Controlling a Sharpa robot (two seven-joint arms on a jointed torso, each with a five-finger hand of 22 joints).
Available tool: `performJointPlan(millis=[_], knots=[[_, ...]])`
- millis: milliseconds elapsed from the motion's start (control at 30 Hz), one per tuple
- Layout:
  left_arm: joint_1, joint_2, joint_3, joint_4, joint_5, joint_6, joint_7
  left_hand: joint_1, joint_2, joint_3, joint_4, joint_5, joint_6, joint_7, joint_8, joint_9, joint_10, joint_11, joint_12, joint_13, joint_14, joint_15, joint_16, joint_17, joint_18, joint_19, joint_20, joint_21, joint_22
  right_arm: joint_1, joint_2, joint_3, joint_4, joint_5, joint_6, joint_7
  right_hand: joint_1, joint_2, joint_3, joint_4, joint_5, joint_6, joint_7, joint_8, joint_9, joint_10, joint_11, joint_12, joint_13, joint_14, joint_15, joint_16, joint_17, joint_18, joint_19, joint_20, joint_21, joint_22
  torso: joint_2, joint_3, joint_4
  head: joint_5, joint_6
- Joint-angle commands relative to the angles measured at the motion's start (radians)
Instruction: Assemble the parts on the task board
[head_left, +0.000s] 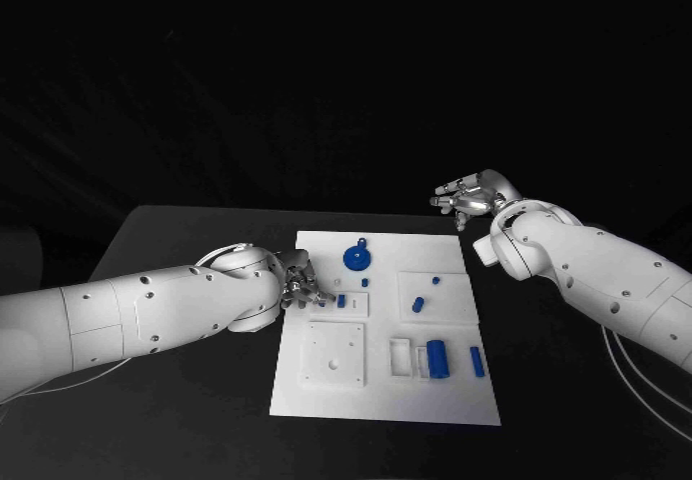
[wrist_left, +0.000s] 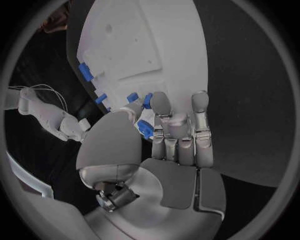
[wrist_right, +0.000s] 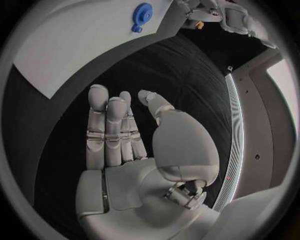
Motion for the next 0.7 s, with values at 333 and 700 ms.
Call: performJointPlan(millis=[333,700], knots=[[0.000,0.000,0.002,-0.002,0.002,-0.020,0.003,-0.042,-0.018,-0.016,0.021,-0.015,0.002,0.007,0.000,0.005,0.049,0.000,-0.002,-0.003,-0.005,-0.004,-0.005,-0.002,-0.007,0.009,-0.003,-0.005,0.018,-0.002,-0.001,0.000,0.000,-0.002,0.005,0.007,-0.011,0.000,-0.003,0.006,0.005,-0.005,0.005,-0.003,-0.001,0.000,-0.001,-0.004,-0.002,-0.008,-0.001,0.002,-0.002,0.015,0.038,-0.005,-0.004,-0.002,0.000,0.0000,-0.0004,0.000,0.000],[0.000,-0.003,0.002,-0.001,0.013,-0.011,0.001,-0.021,0.015,-0.212,0.040,0.013,0.008,0.007,-0.011,-0.010,0.049,0.002,-0.003,-0.004,-0.006,-0.001,-0.007,-0.004,-0.006,0.009,0.001,-0.008,0.018,-0.003,-0.002,0.000,0.000,-0.002,0.005,0.006,-0.011,0.000,-0.003,0.006,0.005,-0.005,0.005,-0.003,-0.001,0.000,-0.001,-0.004,-0.002,-0.008,-0.001,0.002,-0.002,0.015,0.038,-0.005,-0.004,-0.002,0.000,0.0004,-0.0001,0.000,0.002]])
